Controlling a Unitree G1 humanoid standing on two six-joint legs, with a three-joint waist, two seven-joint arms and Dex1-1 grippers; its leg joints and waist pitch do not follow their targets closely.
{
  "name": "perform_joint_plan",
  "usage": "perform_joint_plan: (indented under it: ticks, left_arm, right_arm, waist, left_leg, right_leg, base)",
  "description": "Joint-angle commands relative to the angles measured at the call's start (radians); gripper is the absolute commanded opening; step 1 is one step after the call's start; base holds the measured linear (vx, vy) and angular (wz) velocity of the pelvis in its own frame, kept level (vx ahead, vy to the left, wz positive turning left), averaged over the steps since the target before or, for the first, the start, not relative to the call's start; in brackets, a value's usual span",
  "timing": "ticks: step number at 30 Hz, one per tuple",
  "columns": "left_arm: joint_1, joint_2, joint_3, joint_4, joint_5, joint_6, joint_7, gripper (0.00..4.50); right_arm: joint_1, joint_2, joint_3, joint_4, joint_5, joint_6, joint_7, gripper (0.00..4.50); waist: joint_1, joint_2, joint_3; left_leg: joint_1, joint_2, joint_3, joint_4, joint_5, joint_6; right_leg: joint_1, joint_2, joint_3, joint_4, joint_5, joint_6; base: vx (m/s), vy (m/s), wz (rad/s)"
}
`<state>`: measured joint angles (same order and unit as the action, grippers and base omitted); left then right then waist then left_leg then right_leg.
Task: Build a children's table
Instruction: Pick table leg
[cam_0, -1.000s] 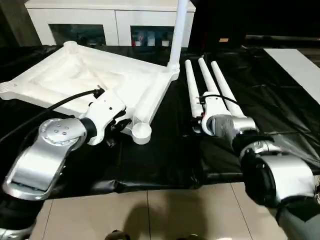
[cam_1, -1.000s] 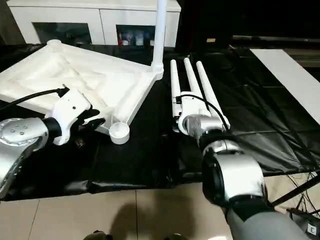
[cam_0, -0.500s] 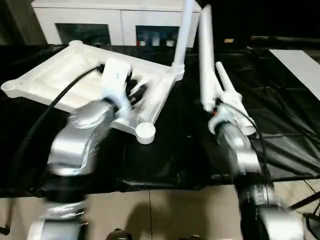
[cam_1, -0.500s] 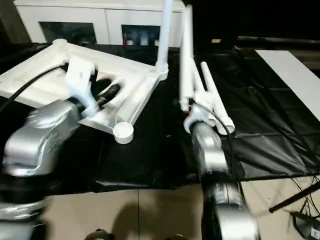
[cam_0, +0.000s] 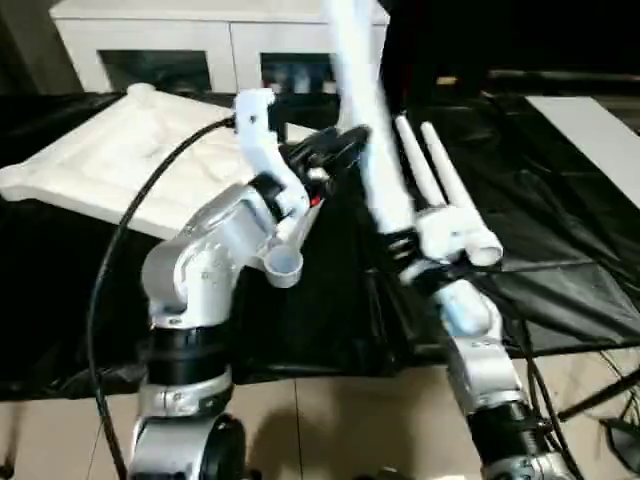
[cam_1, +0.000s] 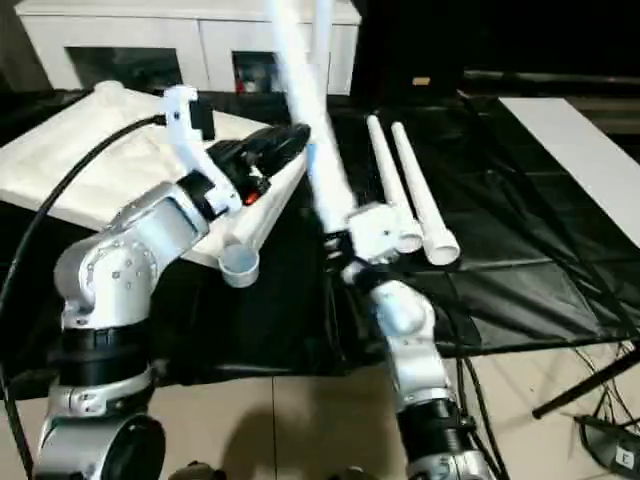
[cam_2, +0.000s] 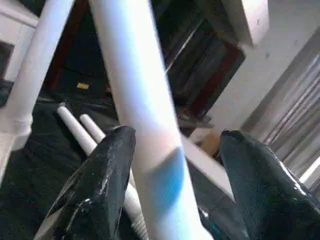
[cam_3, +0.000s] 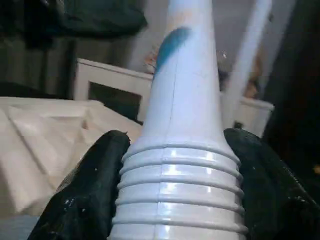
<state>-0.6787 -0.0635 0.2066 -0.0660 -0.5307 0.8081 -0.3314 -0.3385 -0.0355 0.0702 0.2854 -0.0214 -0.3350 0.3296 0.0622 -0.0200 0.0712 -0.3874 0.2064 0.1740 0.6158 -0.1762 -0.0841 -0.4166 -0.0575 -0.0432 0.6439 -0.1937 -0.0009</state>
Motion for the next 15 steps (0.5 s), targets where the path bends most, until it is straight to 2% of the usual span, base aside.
perform_joint_plan:
  ticks: [1,3,4,7,11,12,15]
  left_arm:
    - [-0.017,-0.01,0.026,0.01,-0.038,0.02,0.017,3.4]
    - [-0.022,-0.017,0.039,0.004,-0.062,0.048,0.015,3.48]
    - [-0.022,-0.012,0.034,0.008,-0.045,0.048,0.023,3.48]
    - [-0.022,-0.007,0.042,0.037,-0.029,0.042,0.047,3.85]
    - [-0.025,-0.009,0.051,0.018,-0.09,0.051,0.035,4.23]
    - [-0.024,-0.01,0.053,0.012,-0.103,0.059,0.033,4.23]
    - [-0.024,-0.013,0.063,0.007,-0.121,0.078,0.033,4.3]
  right_arm:
    - [0.013,-0.005,0.026,-0.035,-0.013,-0.013,0.027,2.75]
    - [0.024,-0.015,0.057,-0.066,-0.031,-0.026,0.036,2.75]
    - [0.026,-0.018,0.066,-0.075,-0.035,-0.03,0.04,2.75]
    - [0.031,-0.023,0.083,-0.082,-0.038,-0.039,0.054,2.75]
    - [0.037,-0.037,0.106,-0.084,-0.05,-0.04,0.074,2.75]
    - [0.038,-0.037,0.107,-0.084,-0.047,-0.038,0.076,2.75]
    - [0.039,-0.04,0.112,-0.084,-0.043,-0.035,0.077,2.75]
  waist:
    - [0.002,-0.004,-0.073]
    - [0.003,-0.003,-0.075]
    - [0.003,-0.003,-0.076]
    - [0.002,-0.003,-0.075]
    - [0.002,-0.004,-0.078]
    - [0.003,-0.001,-0.079]
    - [0.003,-0.003,-0.078]
  left_leg:
    - [0.009,0.006,-0.003,-0.071,-0.24,0.026]
    - [0.008,0.008,-0.004,-0.07,-0.215,0.03]
    - [0.01,0.008,-0.004,-0.069,-0.209,0.036]
    - [0.009,0.008,-0.003,-0.07,-0.21,0.04]
    - [0.007,0.009,-0.004,-0.068,-0.185,0.046]
    - [0.008,0.01,-0.004,-0.068,-0.176,0.049]
    - [0.009,0.01,-0.003,-0.068,-0.176,0.053]
  right_leg:
    - [0.052,-0.052,0.037,-0.097,-0.241,-0.133]
    - [0.054,-0.052,0.037,-0.092,-0.195,-0.14]
    - [0.053,-0.052,0.037,-0.09,-0.178,-0.145]
    - [0.054,-0.052,0.037,-0.091,-0.174,-0.147]
    - [0.059,-0.054,0.038,-0.085,-0.123,-0.166]
    - [0.059,-0.054,0.038,-0.082,-0.103,-0.175]
    - [0.059,-0.053,0.037,-0.082,-0.09,-0.184]
  base:
    - [0.0,0.0,0.0]
    - [0.0,0.0,0.0]
    - [0.0,0.0,0.0]
    - [0.0,0.0,0.0]
    - [0.0,0.0,0.0]
    - [0.0,0.0,0.0]
    - [0.0,0.0,0.0]
